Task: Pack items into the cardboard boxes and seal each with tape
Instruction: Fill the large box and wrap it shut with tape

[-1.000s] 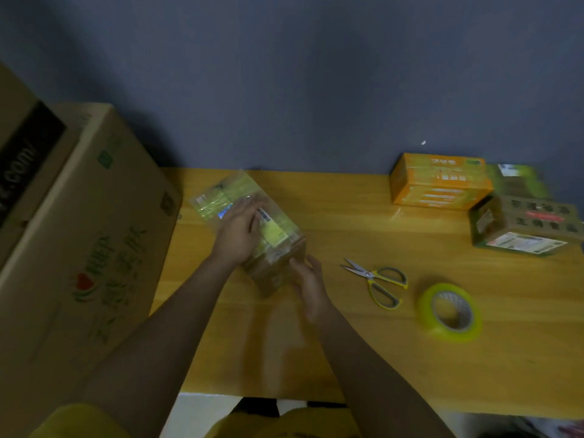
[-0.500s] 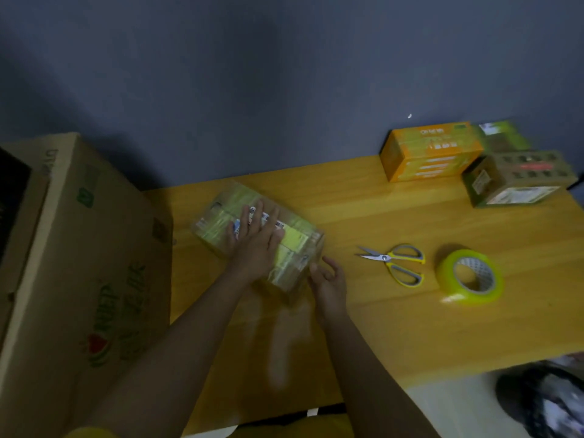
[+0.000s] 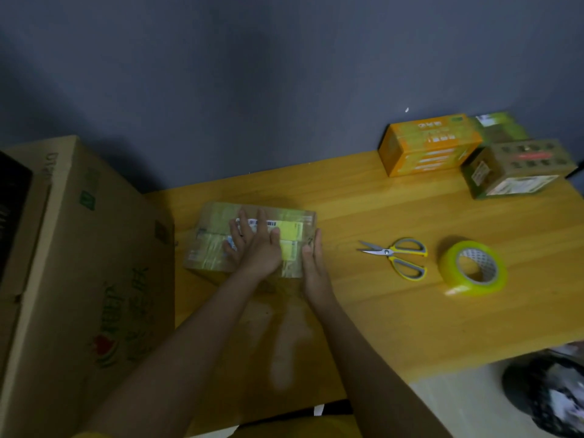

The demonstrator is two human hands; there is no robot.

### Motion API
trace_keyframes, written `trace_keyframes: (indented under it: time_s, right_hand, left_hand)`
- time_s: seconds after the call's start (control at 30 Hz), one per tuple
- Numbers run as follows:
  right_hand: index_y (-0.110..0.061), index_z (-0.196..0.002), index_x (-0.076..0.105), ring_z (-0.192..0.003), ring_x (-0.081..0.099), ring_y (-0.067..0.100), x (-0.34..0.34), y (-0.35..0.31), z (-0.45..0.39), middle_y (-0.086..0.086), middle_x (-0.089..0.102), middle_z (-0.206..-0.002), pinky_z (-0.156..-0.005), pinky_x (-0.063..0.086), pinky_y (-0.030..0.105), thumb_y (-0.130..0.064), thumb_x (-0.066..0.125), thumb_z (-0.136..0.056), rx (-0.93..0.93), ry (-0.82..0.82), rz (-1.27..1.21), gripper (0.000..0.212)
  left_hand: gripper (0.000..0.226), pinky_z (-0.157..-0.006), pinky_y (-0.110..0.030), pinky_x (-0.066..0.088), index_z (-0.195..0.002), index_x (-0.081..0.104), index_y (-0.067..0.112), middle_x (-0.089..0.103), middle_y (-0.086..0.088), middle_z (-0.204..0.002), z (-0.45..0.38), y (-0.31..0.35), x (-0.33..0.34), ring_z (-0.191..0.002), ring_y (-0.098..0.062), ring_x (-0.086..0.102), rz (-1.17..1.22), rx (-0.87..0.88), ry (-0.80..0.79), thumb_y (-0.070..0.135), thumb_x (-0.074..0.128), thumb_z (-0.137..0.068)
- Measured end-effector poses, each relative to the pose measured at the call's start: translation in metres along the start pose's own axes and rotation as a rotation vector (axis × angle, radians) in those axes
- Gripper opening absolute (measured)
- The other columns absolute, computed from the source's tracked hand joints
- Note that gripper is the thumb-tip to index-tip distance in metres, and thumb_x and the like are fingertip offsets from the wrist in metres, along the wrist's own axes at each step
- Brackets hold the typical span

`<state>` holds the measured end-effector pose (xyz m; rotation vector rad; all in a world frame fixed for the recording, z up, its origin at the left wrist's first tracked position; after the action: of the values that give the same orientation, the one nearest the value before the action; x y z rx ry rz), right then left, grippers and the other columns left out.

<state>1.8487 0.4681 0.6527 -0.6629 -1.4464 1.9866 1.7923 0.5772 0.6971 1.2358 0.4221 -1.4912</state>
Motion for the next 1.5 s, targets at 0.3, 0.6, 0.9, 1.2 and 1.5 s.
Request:
trace_keyframes:
  time_s: [0.3, 0.6, 0.9, 1.2, 1.5]
  right_hand:
    - [-0.006, -0.143, 0.044, -0.126, 0.052, 0.026, -0.032, -0.025, -0.020, 0.012, 0.055, -0.137, -0.105, 0.043, 0.037, -0.033, 0.042, -0.101, -0.101, -0.035, 0.312, 0.049]
    - [-0.019, -0.155, 0.006, -0.149, -0.007, 0.013, 0.031, -0.042, -0.019, -0.001, 0.002, -0.163, -0.117, -0.013, 0.038, -0.054, -0.015, -0.090, -0.630, -0.471, 1.333, 0.076]
    - [-0.017, -0.155, 0.008, -0.148, 0.005, 0.034, -0.022, -0.049, -0.032, 0.011, -0.001, -0.162, -0.115, 0.015, 0.053, -0.077, 0.038, -0.084, -0.094, 0.064, 1.088, 0.098]
    - [-0.010, -0.144, 0.041, -0.142, 0.026, 0.028, -0.110, -0.040, -0.022, 0.013, 0.028, -0.152, -0.112, 0.026, 0.036, -0.031, 0.045, -0.101, -0.198, 0.291, 0.674, 0.048]
    - [-0.001, -0.143, 0.039, -0.133, 0.038, 0.035, -0.278, 0.029, 0.001, 0.020, 0.042, -0.143, -0.104, 0.034, 0.038, -0.006, 0.055, -0.089, 0.096, 0.152, 1.002, 0.056]
  left_hand:
    - [0.108, -0.116, -0.051, 0.010, -0.154, 0.007, 0.030, -0.014, -0.006, -0.160, -0.002, -0.067, -0.039, -0.147, -0.034, -0.007, 0.124, -0.039, 0.084, 0.079, 0.055, -0.069]
    - [0.064, -0.114, -0.042, 0.027, -0.151, 0.025, 0.025, -0.007, 0.004, -0.161, 0.015, -0.084, -0.016, -0.147, -0.025, 0.010, 0.467, 0.073, 0.171, 0.043, 0.050, -0.095]
    - [0.058, -0.111, -0.029, 0.022, -0.151, 0.024, 0.020, -0.013, -0.008, -0.159, 0.028, -0.062, -0.005, -0.147, -0.024, 0.009, 0.765, -0.074, 0.223, 0.030, 0.049, -0.099]
    - [0.056, -0.114, -0.046, -0.016, -0.146, 0.027, 0.013, -0.006, -0.016, -0.160, 0.043, 0.013, 0.014, -0.147, -0.034, -0.010, 0.028, 0.207, 0.405, 0.030, 0.027, -0.093]
    - [0.047, -0.118, -0.036, 0.001, -0.138, 0.039, 0.017, 0.022, -0.008, -0.152, 0.065, 0.147, 0.079, -0.143, -0.023, 0.014, -0.021, 0.656, 0.095, 0.017, 0.047, -0.091]
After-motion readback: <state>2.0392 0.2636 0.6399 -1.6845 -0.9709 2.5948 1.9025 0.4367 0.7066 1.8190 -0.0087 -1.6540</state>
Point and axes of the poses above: each hand's wrist, its own z-axis away from the middle knuckle, its own x-axis out of the palm, y = z × x, the point moved 2 cm from there along -z, towards the middle knuckle
